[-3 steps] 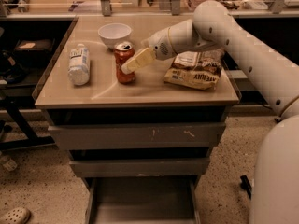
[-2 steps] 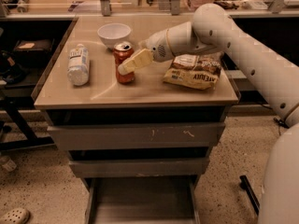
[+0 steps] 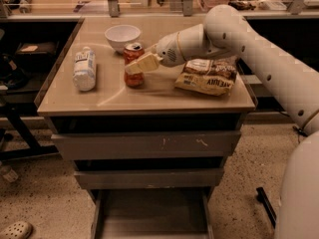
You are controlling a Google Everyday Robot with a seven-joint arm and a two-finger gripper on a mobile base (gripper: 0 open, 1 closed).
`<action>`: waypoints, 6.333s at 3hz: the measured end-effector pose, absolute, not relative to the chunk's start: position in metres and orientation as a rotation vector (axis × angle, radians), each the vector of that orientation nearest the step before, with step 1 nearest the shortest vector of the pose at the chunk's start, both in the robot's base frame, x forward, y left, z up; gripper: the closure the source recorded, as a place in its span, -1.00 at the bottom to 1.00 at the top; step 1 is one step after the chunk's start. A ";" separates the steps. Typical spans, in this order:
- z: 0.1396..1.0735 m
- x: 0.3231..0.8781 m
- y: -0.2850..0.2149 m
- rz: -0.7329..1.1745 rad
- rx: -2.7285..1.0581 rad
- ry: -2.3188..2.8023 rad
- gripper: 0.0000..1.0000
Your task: Place coke can into bottom drawer
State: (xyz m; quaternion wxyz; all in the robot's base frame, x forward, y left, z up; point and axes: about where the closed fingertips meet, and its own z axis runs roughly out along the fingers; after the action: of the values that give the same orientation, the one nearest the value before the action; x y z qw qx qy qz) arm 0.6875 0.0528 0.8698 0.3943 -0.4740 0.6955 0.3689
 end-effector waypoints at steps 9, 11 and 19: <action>0.899 0.438 -0.021 0.701 -0.845 2.042 1.00; 0.869 0.429 -0.012 0.705 -0.806 2.054 1.00; 0.552 0.418 0.020 0.709 -0.565 2.117 1.00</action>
Offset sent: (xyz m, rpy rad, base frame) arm 0.0052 -0.0097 0.0294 -0.0614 -0.0810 0.0150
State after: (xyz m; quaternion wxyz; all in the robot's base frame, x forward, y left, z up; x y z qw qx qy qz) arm 0.4178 0.0201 0.5525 0.4071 -0.2241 0.8397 0.2810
